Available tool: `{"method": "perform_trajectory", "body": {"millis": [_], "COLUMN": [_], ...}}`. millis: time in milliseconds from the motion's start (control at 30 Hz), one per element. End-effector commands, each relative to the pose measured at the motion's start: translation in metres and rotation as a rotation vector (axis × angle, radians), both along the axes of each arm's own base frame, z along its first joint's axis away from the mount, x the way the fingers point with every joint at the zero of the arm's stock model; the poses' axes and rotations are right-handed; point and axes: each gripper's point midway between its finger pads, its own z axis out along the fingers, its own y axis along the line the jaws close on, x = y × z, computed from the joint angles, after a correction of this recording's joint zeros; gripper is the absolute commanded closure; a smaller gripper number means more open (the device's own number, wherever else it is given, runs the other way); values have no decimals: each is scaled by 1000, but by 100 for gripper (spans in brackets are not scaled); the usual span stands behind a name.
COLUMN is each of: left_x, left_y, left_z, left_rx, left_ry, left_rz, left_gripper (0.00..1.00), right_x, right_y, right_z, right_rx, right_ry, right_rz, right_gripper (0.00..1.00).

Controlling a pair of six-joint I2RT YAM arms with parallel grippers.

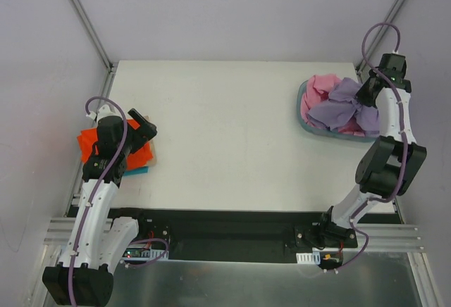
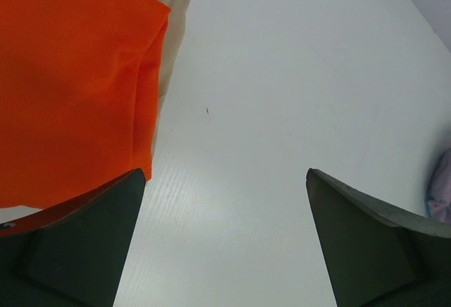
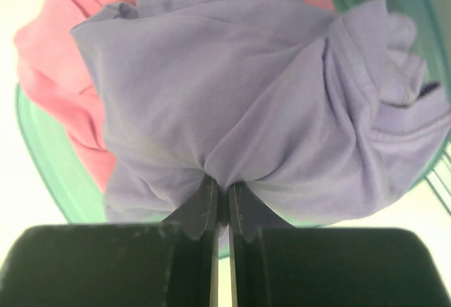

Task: Fold and stack the t-shirts
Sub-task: Grab crumpled tshirt from bin with the right arm, then move the tshirt to the center of the board

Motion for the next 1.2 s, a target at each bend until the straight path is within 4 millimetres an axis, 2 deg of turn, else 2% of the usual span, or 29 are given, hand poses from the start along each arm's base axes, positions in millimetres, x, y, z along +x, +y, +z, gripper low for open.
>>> {"method": "perform_trajectory", "body": {"millis": [0,133,233,333,367,433,467,533,600,633,700,767,833,867,900,933,1000,1033,1067,1100,1133,1167], "left_x": [-5,-6,-6,-7,-7,-8,-8,-8,-10,-11,-14,-17,-20,-22,-24,-26,-29,-31,-33,-34,-35,-36], "left_y": [-6,-8,-10,-14,-15,-17,-18,-20,-21,-23,-24,-25,-27,-27,-26,-26,-23,-22,-21,-20,-21,-22], "left_z": [-2,0,1,0,0,-2,-2,-3,-4,-5,-3,-4,1,1,4,4,5,5,3,3,2,0], "left_rx": [-40,-50,-59,-76,-79,-89,-93,-99,-104,-106,-108,-117,-124,-128,-126,-128,-120,-118,-115,-114,-120,-126], "left_ry": [7,-3,-7,-1,-3,5,7,10,11,9,-3,-9,-34,-40,-57,-59,-68,-69,-60,-60,-54,-44], "left_rz": [-16,-24,-26,-42,-47,-57,-60,-65,-73,-83,-89,-94,-99,-100,-96,-91,-75,-71,-62,-59,-59,-60], "left_gripper": [1,1,1,1,1,1,1,1,1,1,1,1,1,1,1,1,1,1,1,1,1,1], "right_x": [-13,-19,-29,-41,-50,-63,-76,-90,-115,-123,-149,-167,-171,-170,-159,-151,-122,-113,-100,-102,-107,-111], "right_y": [-2,11,27,64,86,113,140,170,223,239,285,319,335,339,339,335,307,294,268,258,252,253], "right_z": [78,129,176,230,249,279,295,310,327,331,339,338,321,311,281,263,214,179,159,143,121,113], "right_rx": [-86,-93,-104,-74,-73,-66,-53,-13,94,134,237,303,344,353,348,321,184,132,19,-19,-41,-44], "right_ry": [-135,-253,-364,-507,-559,-637,-684,-738,-798,-813,-841,-836,-795,-767,-693,-652,-527,-437,-379,-320,-262,-247], "right_rz": [12,64,106,210,265,344,415,509,690,752,941,1079,1145,1153,1126,1090,915,842,713,680,671,677], "right_gripper": [98,99,99,99,99,99,99,99,99,99,99,99,97,89,84,80,57,44,15,4,3,3]}}
